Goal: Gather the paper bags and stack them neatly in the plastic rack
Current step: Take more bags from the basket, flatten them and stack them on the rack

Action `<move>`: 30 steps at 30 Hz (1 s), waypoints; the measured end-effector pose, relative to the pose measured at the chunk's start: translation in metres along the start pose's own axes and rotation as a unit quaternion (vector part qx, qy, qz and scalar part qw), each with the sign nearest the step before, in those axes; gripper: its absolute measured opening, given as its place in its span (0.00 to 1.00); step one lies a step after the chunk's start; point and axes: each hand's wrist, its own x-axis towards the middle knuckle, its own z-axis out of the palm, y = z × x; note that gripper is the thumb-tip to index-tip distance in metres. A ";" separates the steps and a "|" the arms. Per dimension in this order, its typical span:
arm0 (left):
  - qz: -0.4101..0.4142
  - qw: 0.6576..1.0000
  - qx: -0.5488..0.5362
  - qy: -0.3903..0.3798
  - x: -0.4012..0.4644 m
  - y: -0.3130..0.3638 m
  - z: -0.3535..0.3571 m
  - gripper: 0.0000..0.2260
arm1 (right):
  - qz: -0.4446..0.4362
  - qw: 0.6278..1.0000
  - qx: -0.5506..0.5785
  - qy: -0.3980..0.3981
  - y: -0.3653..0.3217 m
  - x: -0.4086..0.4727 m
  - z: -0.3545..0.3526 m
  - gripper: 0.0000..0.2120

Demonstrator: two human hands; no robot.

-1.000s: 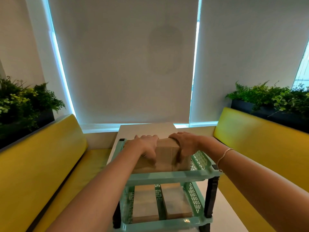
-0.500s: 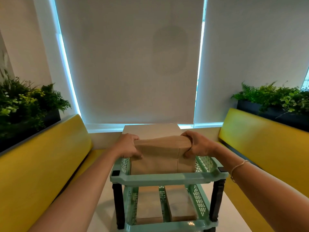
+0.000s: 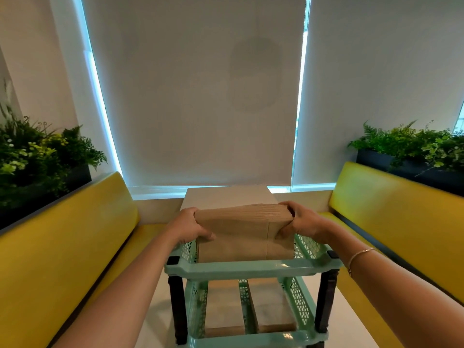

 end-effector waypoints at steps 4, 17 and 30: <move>0.013 1.000 -0.022 0.016 -0.003 0.007 0.000 0.17 | -0.003 0.999 0.023 0.023 0.002 0.004 0.000 0.32; 0.230 0.911 0.342 -0.020 0.004 0.155 -0.015 0.15 | -0.027 0.999 -0.037 0.015 -0.007 0.010 0.032 0.45; 0.106 0.989 -0.036 -0.097 0.013 0.087 -0.026 0.63 | 0.022 0.999 -0.002 -0.040 0.003 0.013 0.047 0.32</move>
